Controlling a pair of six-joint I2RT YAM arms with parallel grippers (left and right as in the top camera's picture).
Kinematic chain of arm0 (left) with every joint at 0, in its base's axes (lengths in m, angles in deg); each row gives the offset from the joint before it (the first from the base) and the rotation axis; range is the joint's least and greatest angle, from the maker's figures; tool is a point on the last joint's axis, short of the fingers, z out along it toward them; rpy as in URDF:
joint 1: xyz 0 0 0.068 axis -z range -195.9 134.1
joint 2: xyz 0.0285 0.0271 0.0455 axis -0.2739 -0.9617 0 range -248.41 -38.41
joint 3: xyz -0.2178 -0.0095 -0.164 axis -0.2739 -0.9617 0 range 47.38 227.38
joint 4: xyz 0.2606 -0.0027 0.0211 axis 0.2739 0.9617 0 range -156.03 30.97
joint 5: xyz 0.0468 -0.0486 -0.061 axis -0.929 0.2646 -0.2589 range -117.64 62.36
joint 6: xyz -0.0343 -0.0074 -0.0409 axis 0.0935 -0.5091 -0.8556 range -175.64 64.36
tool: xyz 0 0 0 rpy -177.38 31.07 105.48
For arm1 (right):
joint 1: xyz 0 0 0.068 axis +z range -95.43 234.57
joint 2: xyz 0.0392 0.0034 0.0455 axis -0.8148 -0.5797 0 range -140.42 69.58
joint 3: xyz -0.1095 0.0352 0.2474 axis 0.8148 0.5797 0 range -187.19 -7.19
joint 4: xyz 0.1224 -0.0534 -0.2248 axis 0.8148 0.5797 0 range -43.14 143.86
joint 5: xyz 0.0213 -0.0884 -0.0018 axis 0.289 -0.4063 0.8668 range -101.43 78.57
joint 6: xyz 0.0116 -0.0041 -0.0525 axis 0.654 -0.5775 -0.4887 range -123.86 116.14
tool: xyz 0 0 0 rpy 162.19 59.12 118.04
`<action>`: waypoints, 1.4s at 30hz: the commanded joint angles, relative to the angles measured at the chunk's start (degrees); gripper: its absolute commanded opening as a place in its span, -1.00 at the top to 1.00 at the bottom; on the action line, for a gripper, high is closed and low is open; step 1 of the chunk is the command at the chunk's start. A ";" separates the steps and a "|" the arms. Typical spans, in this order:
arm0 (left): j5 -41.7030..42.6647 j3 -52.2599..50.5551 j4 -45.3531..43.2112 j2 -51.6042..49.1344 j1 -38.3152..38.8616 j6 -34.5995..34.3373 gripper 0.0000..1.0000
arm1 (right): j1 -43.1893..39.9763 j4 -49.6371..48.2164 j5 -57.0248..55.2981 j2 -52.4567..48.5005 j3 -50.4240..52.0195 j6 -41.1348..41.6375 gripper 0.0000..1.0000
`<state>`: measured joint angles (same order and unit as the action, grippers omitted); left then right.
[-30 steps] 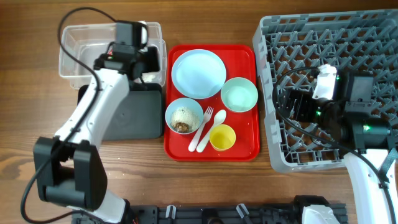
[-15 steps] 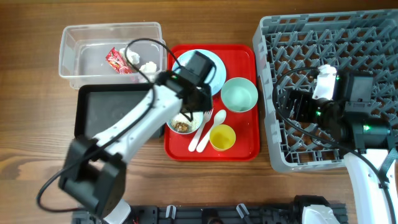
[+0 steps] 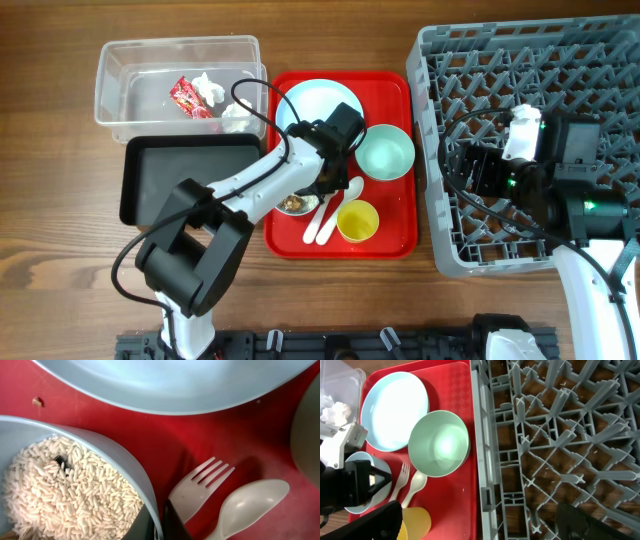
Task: Sort waste into correct bins and load items into the dishwasher rack
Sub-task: 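Tip the bowl over the black tray to empty the scraps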
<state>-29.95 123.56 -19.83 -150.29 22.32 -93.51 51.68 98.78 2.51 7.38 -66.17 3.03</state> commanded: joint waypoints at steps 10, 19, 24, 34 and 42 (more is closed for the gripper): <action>2.56 3.02 9.40 16.61 -10.21 6.40 0.92 | 0.04 0.24 0.74 0.15 -1.01 0.70 -1.00; 53.16 -6.40 6.73 16.20 -43.15 34.82 0.92 | 0.04 0.83 0.72 0.15 -1.01 0.70 -1.00; 68.91 -14.71 6.23 16.20 -55.58 43.12 0.92 | 0.04 0.83 0.74 0.15 -1.01 0.70 -0.99; 85.44 -20.81 5.92 16.20 -68.28 44.74 0.92 | 0.04 0.85 0.74 0.15 -1.01 0.72 -1.00; 85.09 -20.81 3.63 16.20 -68.28 44.74 0.92 | 0.04 0.85 0.74 0.15 -1.01 0.74 -0.99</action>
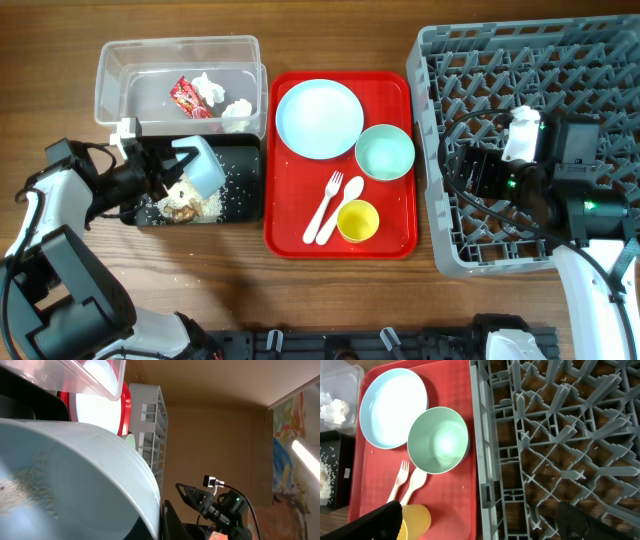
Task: Sort waste into correct bins and load items into the dishwasher rack
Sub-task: 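Tip the bowl over the black tray to empty the scraps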
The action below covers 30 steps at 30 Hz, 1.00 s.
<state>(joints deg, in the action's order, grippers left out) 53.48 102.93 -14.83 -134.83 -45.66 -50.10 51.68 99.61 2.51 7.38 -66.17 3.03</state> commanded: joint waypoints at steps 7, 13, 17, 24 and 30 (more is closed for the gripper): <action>9.42 -0.17 -6.25 0.74 0.31 -0.11 0.92 | 0.04 0.07 0.74 0.15 -1.01 0.72 -0.99; 8.57 0.39 -10.19 1.55 1.90 -2.99 0.92 | 0.04 0.04 0.74 0.15 -1.01 0.74 -0.99; 0.57 0.44 -10.51 4.39 5.73 -5.92 0.92 | 0.04 0.04 0.74 0.15 -1.01 0.74 -0.99; -7.74 0.44 -13.70 6.64 7.15 -10.49 0.92 | 0.04 0.22 0.74 0.15 -1.01 0.63 -1.00; 2.43 0.44 -13.90 6.60 7.04 -5.05 0.92 | 0.04 0.20 0.72 0.15 -1.01 0.61 -0.99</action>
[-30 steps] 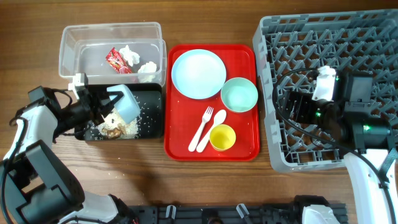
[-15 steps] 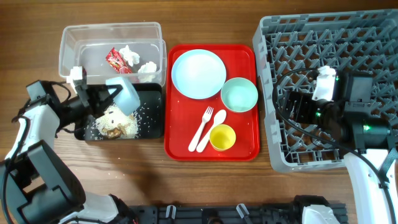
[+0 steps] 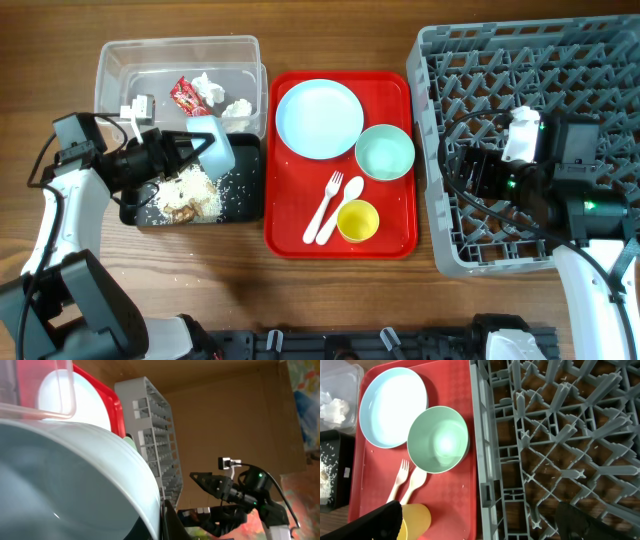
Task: Sort waste into correct bins and load items into the dishwasher rack
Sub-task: 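Tip the bowl over the black tray to empty the scraps, then set the emptied light-blue bowl back on the red tray, then grasp the yellow cup with the left gripper and lift it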
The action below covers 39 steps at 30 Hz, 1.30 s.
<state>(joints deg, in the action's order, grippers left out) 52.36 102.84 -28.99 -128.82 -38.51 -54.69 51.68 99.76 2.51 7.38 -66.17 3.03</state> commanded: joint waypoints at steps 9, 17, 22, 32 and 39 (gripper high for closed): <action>-1.09 0.72 -0.44 4.50 3.17 -2.97 0.92 | 0.04 0.09 0.72 0.15 -1.01 0.59 -0.99; -55.71 3.80 -5.16 9.49 37.48 -13.29 0.92 | 0.04 0.07 0.72 0.15 -1.01 0.63 -1.00; -67.71 3.80 -6.49 0.09 52.30 -13.90 0.92 | 0.04 0.07 0.72 0.15 -1.01 0.63 -0.99; -66.99 3.93 -9.18 -6.45 54.69 -13.88 0.34 | 0.04 0.02 0.72 0.15 -1.01 0.61 -0.99; -63.25 10.23 -5.03 3.04 55.06 -13.90 0.10 | 0.04 -0.11 0.72 0.15 -1.01 0.63 -1.00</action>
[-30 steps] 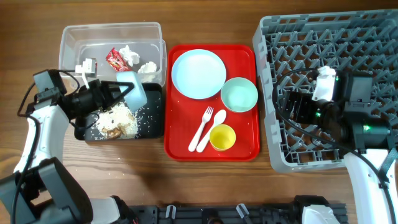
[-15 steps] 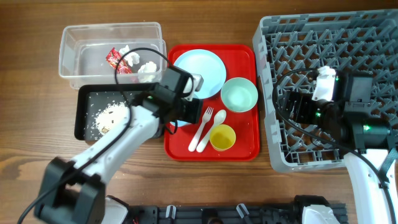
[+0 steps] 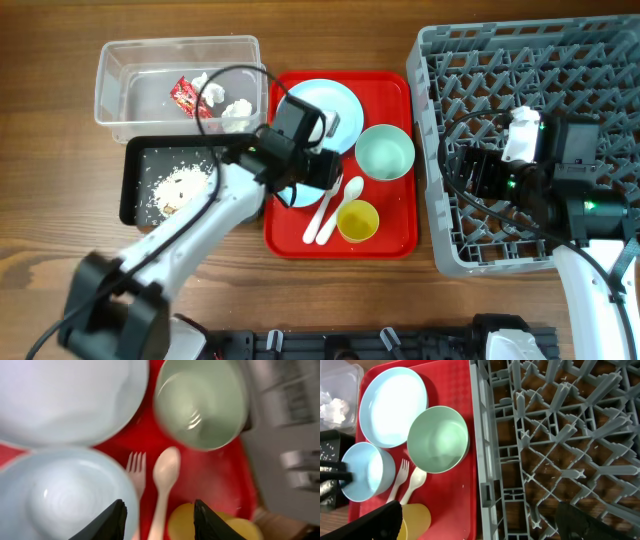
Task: Sort waste into correct bins and load items into the dishwasher rack
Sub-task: 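Grasp the yellow cup with the left gripper and lift it, then hand the yellow cup from the left gripper to the right gripper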
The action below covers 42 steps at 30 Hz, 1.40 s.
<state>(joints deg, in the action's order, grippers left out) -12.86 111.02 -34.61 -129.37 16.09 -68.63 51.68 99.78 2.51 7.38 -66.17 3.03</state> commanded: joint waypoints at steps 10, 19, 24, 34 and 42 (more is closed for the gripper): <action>1.60 1.84 10.23 -7.34 9.40 -1.70 0.10 | 0.04 0.35 0.70 0.15 -1.01 0.61 -0.99; 6.05 6.27 12.59 -6.62 5.51 -2.93 0.92 | 0.04 0.79 -5.77 0.15 -1.01 0.63 -1.00; 18.64 7.89 4.31 -0.94 -8.50 -11.28 0.92 | 0.04 -0.81 -10.51 -0.31 -1.01 1.86 -0.99; 58.73 7.85 -19.04 -13.81 -14.45 -23.93 0.92 | 0.11 -6.51 46.82 -18.05 -1.01 -17.53 -0.99; 58.47 7.85 -21.18 -13.84 -9.31 -23.93 0.92 | 2.73 -21.79 68.13 -26.10 -1.01 -17.40 -0.99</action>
<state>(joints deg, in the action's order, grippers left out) 43.45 118.65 -55.63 -143.10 5.73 -92.44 52.66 81.25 61.41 -18.23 -66.28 -14.28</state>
